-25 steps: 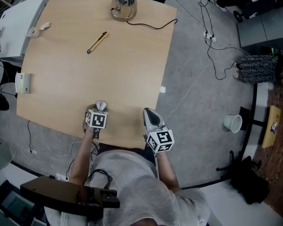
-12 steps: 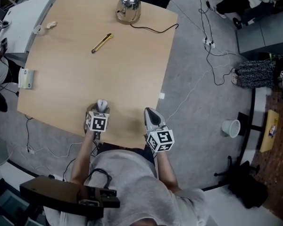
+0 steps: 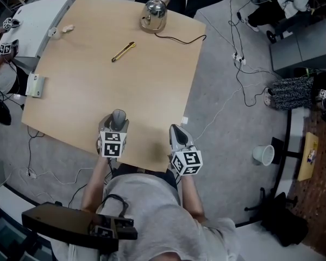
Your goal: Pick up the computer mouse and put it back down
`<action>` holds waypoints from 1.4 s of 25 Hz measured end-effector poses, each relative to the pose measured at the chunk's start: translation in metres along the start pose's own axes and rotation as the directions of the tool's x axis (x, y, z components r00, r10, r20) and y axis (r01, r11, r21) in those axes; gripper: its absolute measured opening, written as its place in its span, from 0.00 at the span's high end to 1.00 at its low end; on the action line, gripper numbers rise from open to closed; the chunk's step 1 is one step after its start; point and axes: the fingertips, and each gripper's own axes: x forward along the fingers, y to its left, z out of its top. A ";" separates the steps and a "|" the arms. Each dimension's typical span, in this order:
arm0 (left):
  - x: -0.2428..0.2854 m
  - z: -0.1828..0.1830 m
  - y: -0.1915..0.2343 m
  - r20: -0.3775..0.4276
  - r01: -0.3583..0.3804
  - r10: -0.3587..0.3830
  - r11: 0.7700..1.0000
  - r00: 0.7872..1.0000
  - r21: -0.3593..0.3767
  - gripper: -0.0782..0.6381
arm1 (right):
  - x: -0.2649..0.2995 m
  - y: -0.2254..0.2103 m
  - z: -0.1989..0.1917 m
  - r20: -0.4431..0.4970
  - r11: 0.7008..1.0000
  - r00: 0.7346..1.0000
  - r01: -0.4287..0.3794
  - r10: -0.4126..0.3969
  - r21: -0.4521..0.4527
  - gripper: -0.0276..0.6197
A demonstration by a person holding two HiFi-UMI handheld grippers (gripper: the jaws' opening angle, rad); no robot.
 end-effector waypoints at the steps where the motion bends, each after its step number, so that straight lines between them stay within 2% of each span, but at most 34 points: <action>1: -0.006 0.006 0.000 0.040 -0.006 0.006 1.000 0.999 -0.002 0.46 | -0.002 0.001 0.002 0.005 1.000 1.000 0.001 -0.001 -0.005 0.95; 7: -0.044 0.038 -0.004 0.238 -0.018 0.019 1.000 0.971 -0.006 0.46 | -0.017 0.006 0.008 0.034 0.999 0.999 0.013 -0.012 -0.029 0.95; 18: -0.110 0.078 -0.014 0.428 0.001 0.004 1.000 0.904 -0.012 0.46 | -0.047 0.025 0.030 0.116 0.996 0.993 0.033 -0.022 -0.088 0.95; 25: -0.152 0.086 -0.028 0.504 0.010 -0.022 1.000 0.863 0.026 0.46 | -0.071 0.038 0.050 0.186 0.992 0.982 0.063 -0.043 -0.107 0.95; 29: -0.168 0.077 -0.035 0.511 0.021 -0.044 0.999 0.859 0.050 0.46 | -0.084 0.051 0.056 0.216 0.989 0.975 0.076 -0.047 -0.125 0.95; 35: -0.181 0.064 -0.042 0.512 0.050 -0.068 0.998 0.856 0.049 0.46 | -0.099 0.068 0.063 0.252 0.989 0.967 0.071 -0.037 -0.129 0.95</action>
